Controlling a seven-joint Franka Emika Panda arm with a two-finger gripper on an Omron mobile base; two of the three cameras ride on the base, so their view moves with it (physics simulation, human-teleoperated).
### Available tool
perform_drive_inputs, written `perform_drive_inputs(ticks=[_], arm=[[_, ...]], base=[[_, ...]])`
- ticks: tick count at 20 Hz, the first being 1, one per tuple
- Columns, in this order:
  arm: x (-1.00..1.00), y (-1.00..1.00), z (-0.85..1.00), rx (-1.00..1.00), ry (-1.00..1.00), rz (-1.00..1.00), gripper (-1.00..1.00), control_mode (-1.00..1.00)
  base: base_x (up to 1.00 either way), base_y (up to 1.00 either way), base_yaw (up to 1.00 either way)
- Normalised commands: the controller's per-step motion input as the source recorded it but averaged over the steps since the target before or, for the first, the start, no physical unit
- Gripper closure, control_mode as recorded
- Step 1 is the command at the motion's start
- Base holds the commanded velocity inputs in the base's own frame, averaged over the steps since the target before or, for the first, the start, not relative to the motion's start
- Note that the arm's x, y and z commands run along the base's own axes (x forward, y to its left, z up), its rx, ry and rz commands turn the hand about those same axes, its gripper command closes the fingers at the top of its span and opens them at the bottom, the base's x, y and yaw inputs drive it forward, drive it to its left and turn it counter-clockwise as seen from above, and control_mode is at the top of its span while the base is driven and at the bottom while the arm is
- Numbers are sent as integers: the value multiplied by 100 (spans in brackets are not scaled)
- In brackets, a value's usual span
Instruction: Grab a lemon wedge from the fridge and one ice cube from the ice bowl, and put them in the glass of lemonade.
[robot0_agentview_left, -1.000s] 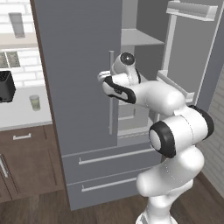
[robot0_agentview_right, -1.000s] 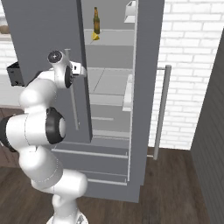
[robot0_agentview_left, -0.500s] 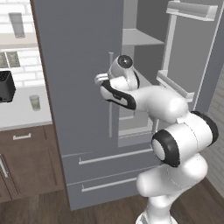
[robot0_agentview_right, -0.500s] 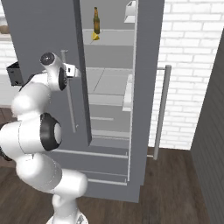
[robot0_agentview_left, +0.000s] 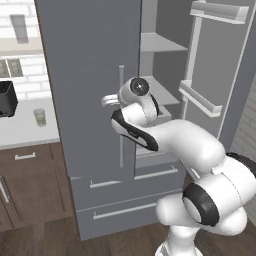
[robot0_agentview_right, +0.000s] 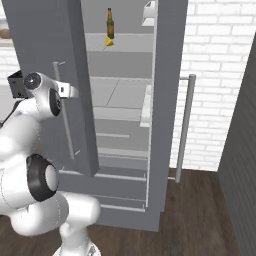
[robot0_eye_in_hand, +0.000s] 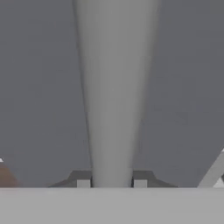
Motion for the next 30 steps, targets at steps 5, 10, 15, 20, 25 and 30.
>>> perform_drive_inputs(ticks=[5, 10, 15, 20, 25, 30], arm=[[-90, 26, 66, 0, -5, 8, 100, -100], [-97, 21, 90, 0, -4, 13, 100, -100], [-100, 14, 83, 0, -2, 17, 100, -100], [-73, -4, 85, 0, -7, 7, 100, -100], [-20, -52, 61, 0, -1, -2, 100, -100], [-4, -76, 28, 0, 2, -14, 100, -100]], base=[[0, 0, 0], [0, 0, 0], [0, 0, 0], [0, 0, 0], [0, 0, 0], [0, 0, 0]])
